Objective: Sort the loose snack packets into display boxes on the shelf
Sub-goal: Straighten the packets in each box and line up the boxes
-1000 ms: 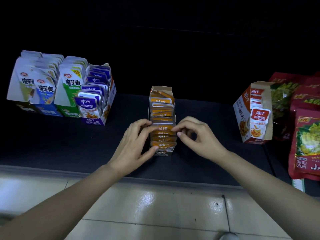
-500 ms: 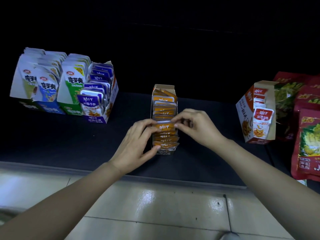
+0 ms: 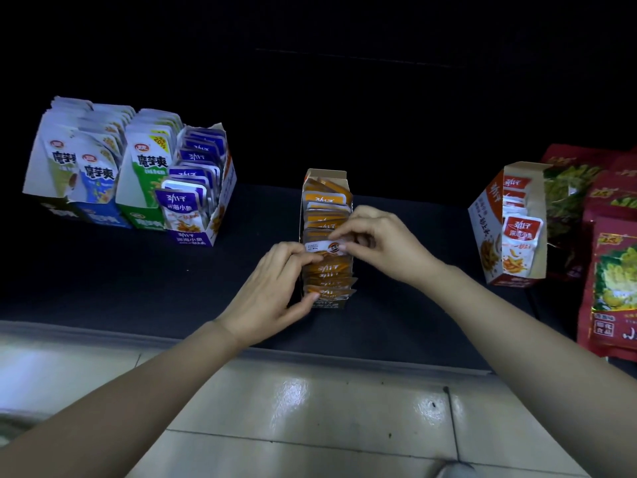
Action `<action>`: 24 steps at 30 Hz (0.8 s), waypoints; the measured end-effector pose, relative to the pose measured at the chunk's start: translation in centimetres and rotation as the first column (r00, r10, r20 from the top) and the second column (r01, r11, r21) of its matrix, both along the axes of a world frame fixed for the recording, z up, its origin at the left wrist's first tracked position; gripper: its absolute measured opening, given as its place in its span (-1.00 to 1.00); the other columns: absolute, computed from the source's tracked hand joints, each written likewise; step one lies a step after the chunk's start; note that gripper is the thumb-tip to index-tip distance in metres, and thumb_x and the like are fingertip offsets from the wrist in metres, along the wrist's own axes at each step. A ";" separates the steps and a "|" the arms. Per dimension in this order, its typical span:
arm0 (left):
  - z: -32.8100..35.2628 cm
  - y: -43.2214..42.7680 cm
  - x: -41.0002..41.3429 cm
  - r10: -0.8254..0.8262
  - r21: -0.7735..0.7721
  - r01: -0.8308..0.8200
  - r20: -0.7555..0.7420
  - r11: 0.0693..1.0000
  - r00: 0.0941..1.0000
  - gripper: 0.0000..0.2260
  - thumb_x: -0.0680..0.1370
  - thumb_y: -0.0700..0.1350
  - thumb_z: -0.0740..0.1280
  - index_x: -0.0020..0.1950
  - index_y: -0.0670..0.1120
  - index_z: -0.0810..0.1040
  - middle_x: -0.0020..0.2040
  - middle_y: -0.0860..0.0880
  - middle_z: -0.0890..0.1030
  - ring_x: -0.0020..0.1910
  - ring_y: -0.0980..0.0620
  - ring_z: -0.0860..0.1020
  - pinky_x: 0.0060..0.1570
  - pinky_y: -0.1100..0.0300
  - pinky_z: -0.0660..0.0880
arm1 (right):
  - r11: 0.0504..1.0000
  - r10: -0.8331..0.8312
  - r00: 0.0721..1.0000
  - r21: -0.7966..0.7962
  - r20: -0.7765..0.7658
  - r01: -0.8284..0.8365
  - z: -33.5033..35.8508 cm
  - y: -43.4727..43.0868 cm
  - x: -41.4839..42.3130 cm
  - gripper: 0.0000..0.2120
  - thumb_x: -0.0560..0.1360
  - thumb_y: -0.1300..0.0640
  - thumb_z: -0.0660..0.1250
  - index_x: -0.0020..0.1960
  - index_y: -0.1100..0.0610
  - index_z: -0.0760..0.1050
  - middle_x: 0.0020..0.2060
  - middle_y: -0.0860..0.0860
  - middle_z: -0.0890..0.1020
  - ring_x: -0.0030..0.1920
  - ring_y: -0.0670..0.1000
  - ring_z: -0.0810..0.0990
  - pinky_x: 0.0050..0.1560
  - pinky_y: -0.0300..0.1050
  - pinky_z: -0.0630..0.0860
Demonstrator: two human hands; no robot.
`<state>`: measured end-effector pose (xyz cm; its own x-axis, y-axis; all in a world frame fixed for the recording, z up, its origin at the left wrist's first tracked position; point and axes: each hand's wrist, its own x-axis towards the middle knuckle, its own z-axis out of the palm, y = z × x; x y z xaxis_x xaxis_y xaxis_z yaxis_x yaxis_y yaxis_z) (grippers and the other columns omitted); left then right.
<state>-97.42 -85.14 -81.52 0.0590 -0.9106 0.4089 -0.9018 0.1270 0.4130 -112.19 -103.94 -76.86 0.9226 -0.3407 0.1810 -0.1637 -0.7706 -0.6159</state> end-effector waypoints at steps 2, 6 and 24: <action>0.1 0.0 -0.1 -0.006 0.004 0.006 0.006 1.000 1.000 -0.51 0.55 0.02 0.29 0.43 -0.11 0.30 0.19 -0.02 0.34 0.20 0.01 0.40 0.26 0.19 0.35 | 0.999 0.003 1.000 -0.053 -0.031 -0.004 0.0 -0.2 0.4 -0.79 0.47 0.16 0.45 0.10 0.04 0.62 -0.12 -0.24 0.42 -0.20 -0.17 0.46 -0.16 -0.27 0.45; 0.1 -0.1 0.2 -0.006 0.018 0.005 0.048 1.000 0.999 -0.53 0.56 0.04 0.29 0.42 -0.12 0.37 0.17 -0.03 0.36 0.18 0.01 0.41 0.20 0.12 0.42 | 0.998 -0.014 0.999 -0.058 -0.037 0.012 0.1 -0.3 0.6 -0.84 0.41 0.15 0.51 -0.08 0.00 0.56 -0.14 -0.25 0.41 -0.18 -0.18 0.44 -0.16 -0.23 0.42; 0.2 0.0 0.2 0.021 0.027 -0.020 -0.028 0.999 0.999 -0.55 0.55 0.09 0.26 0.40 -0.04 0.41 0.31 -0.01 0.27 0.29 0.04 0.34 0.27 0.10 0.42 | 0.928 -0.126 0.992 0.351 -0.018 0.124 0.7 -1.2 -2.6 -0.75 0.43 0.22 0.22 0.01 0.03 0.60 -0.11 0.00 0.65 -0.13 -0.15 0.59 -0.14 -0.22 0.50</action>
<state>-97.19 -85.10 -81.33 0.0889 -0.9195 0.3828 -0.8922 0.0974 0.4410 -114.79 -105.15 -76.15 0.8680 -0.4954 0.0335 -0.2408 -0.4789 -0.8442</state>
